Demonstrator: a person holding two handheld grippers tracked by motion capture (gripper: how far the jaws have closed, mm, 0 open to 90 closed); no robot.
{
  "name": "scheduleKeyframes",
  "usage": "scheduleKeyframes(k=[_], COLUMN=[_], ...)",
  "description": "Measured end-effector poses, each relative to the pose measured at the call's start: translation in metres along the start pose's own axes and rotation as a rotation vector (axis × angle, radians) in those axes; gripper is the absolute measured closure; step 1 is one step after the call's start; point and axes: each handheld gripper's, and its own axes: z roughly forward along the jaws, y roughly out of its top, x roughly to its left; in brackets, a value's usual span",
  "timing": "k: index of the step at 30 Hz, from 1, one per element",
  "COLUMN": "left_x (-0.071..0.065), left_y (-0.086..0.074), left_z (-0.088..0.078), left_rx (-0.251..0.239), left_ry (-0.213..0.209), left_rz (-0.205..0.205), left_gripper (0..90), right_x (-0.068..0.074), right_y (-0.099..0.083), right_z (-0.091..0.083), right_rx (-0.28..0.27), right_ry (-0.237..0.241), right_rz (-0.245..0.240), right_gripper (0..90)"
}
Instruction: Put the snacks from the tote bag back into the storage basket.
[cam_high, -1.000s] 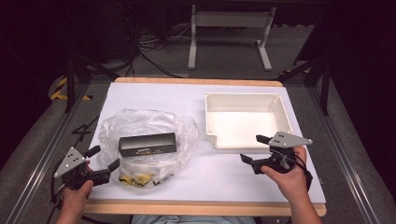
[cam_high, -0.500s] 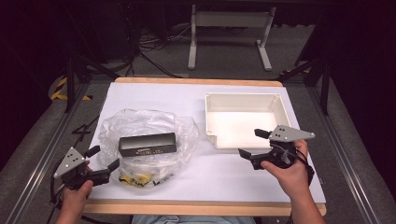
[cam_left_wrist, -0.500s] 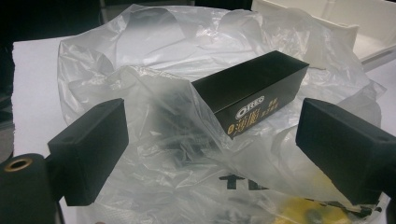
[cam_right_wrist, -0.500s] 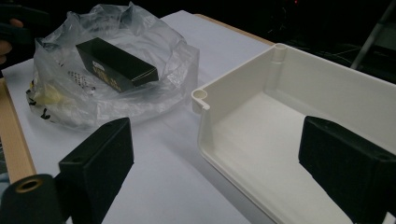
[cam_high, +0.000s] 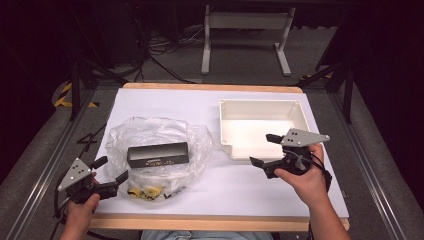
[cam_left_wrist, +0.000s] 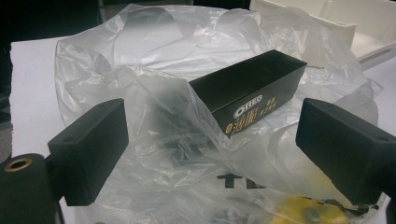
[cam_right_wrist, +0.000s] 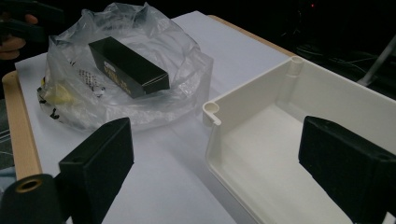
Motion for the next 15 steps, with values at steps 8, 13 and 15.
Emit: scheduleKeyframes(k=[8, 13, 15], left_x=[-0.001, -0.001, -0.001], left_y=[-0.003, -0.005, -0.005], left_z=[-0.007, -0.011, -0.012], left_rx=[0.0, -0.002, 0.002], left_ry=[0.005, 0.01, 0.01], left_rz=[-0.014, -0.014, -0.013], left_gripper=[10.2, 10.2, 10.2], right_x=[0.0, -0.001, 0.0], right_y=[0.021, 0.032, 0.039], right_z=[0.015, 0.027, 0.03], right_rx=[0.013, 0.023, 0.027], right_ry=[0.051, 0.096, 0.109], right_rz=[-0.068, -0.101, -0.12], right_gripper=[11.4, 11.4, 11.4])
